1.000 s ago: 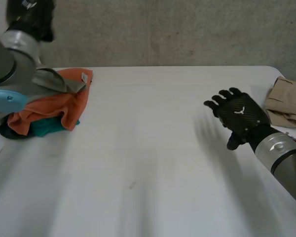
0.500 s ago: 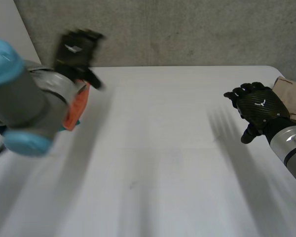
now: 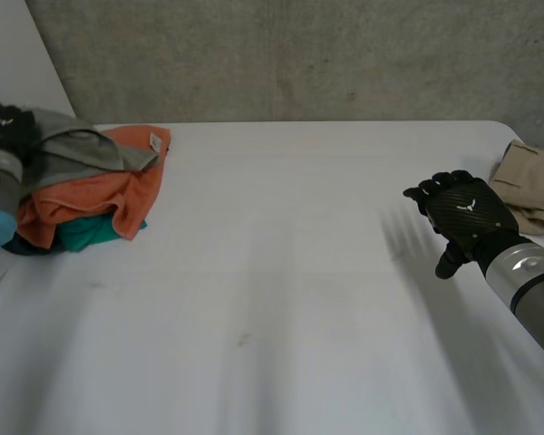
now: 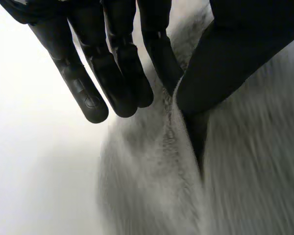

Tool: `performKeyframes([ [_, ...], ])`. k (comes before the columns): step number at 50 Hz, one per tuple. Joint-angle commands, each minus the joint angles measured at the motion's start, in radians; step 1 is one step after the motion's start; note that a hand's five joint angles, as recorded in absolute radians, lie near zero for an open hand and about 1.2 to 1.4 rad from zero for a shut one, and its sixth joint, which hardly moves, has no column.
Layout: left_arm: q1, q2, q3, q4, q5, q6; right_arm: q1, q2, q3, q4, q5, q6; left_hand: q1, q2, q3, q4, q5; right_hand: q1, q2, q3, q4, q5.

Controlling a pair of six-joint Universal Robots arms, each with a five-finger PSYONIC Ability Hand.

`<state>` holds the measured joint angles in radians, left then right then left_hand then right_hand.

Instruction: Fold the laundry.

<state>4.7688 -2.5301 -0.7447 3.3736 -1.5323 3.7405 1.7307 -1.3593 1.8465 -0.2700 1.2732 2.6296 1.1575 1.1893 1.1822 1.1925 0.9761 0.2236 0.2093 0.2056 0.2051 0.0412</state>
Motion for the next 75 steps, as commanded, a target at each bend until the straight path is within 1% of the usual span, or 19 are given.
performKeyframes([
  [1, -0.137, 0.328, -0.145, 0.006, -0.011, -0.095, -0.002, -0.003, -0.004, 0.000, 0.002, 0.001, 0.239, 0.207, 0.214, 0.204, 0.246, -0.049, -0.035, -0.031, -0.031, -0.041],
  [4, -0.177, 0.451, -0.208, 0.007, -0.008, -0.195, 0.000, -0.003, -0.003, 0.000, 0.006, 0.001, 0.239, 0.207, 0.214, 0.204, 0.246, -0.049, -0.035, -0.031, -0.031, -0.041],
  [9, -0.337, 0.701, -0.364, 0.000, 0.020, -0.485, -0.002, -0.004, -0.004, -0.002, 0.011, 0.001, 0.239, 0.207, 0.214, 0.204, 0.246, -0.049, -0.035, -0.031, -0.031, -0.041],
  [14, -0.461, 0.809, -0.534, 0.003, 0.067, -0.668, -0.005, -0.011, -0.006, -0.002, 0.014, 0.003, 0.239, 0.207, 0.214, 0.204, 0.246, -0.049, -0.035, -0.031, -0.031, -0.041],
  [19, -0.628, 0.800, -0.674, 0.052, 0.127, -0.778, -0.007, -0.011, -0.006, -0.006, 0.017, 0.003, 0.239, 0.207, 0.214, 0.204, 0.246, -0.049, -0.035, -0.031, -0.031, -0.041],
  [25, -0.806, 0.536, -0.711, 0.202, 0.153, -0.801, -0.025, -0.011, -0.009, -0.008, 0.023, 0.007, 0.239, 0.207, 0.214, 0.204, 0.246, -0.049, -0.035, -0.031, -0.031, -0.041],
  [28, -0.837, 0.431, -0.667, 0.181, 0.155, -0.798, -0.039, -0.011, -0.010, -0.005, 0.023, 0.009, -0.544, -0.576, -0.569, -0.579, -0.538, -0.049, -0.035, -0.031, -0.031, -0.041],
  [34, -0.823, 0.438, -0.650, 0.090, 0.150, -0.798, -0.037, -0.012, -0.009, 0.002, 0.023, 0.013, -0.797, -0.829, -0.822, -0.832, -0.790, -0.049, -0.035, -0.031, -0.031, -0.041],
  [42, -0.589, 0.700, -0.734, 0.076, 0.147, -0.778, -0.014, -0.040, -0.006, 0.061, 0.023, 0.015, -0.806, -0.838, -0.831, -0.841, -0.799, -0.049, -0.035, -0.031, -0.031, -0.041],
  [48, -0.437, 0.817, -0.884, 0.047, 0.152, -0.614, 0.067, -0.053, -0.068, 0.311, 0.021, 0.067, -0.794, -0.826, -0.819, -0.829, -0.787, -0.049, -0.035, -0.031, -0.031, -0.041],
  [50, -0.386, 0.829, -0.961, 0.049, 0.153, -0.506, 0.090, -0.052, -0.095, 0.407, 0.011, 0.149, -0.791, -0.823, -0.816, -0.826, -0.784, -0.049, -0.035, -0.031, -0.031, -0.041],
  [53, -0.324, 0.837, -1.076, 0.050, 0.158, -0.351, 0.107, -0.020, -0.107, 0.436, 0.005, 0.229, -0.794, -0.826, -0.819, -0.829, -0.787, -0.049, -0.035, -0.031, -0.031, -0.041],
  [58, -0.305, 0.850, -1.137, 0.053, 0.156, -0.303, 0.136, 0.110, -0.113, 0.367, 0.014, 0.256, -0.806, -0.838, -0.831, -0.841, -0.799, -0.049, -0.035, -0.031, -0.031, -0.041],
  [62, -0.305, 0.847, -1.153, 0.055, 0.158, -0.332, 0.200, 0.201, -0.142, 0.310, 0.031, 0.237, -0.821, -0.852, -0.845, -0.856, -0.814, 0.143, 0.157, 0.161, 0.161, 0.151],
  [65, -0.313, 0.849, -1.159, 0.056, 0.158, -0.375, 0.219, 0.246, -0.161, 0.282, 0.081, 0.188, -0.824, -0.855, -0.848, -0.859, -0.817, 0.579, 0.593, 0.597, 0.598, 0.587],
  [66, -0.314, 0.849, -1.161, 0.058, 0.158, -0.386, 0.225, 0.249, -0.167, 0.263, 0.121, 0.162, -0.824, -0.855, -0.848, -0.859, -0.817, 1.034, 1.048, 1.052, 1.053, 1.042],
  [67, -0.317, 0.849, -1.161, 0.058, 0.159, -0.412, 0.228, 0.249, -0.171, 0.246, 0.139, 0.155, -0.824, -0.855, -0.848, -0.859, -0.817, 1.171, 1.186, 1.189, 1.190, 1.179],
  [71, -0.345, 0.849, -1.157, 0.062, 0.162, -0.474, 0.250, 0.223, -0.178, 0.152, 0.192, 0.142, -0.821, -0.852, -0.845, -0.856, -0.814, 1.173, 1.187, 1.191, 1.191, 1.181],
  [75, -0.378, 0.840, -1.160, 0.081, 0.161, -0.527, 0.337, 0.082, -0.190, 0.107, 0.184, 0.136, -0.821, -0.852, -0.845, -0.856, -0.814, 1.173, 1.187, 1.191, 1.191, 1.181],
])
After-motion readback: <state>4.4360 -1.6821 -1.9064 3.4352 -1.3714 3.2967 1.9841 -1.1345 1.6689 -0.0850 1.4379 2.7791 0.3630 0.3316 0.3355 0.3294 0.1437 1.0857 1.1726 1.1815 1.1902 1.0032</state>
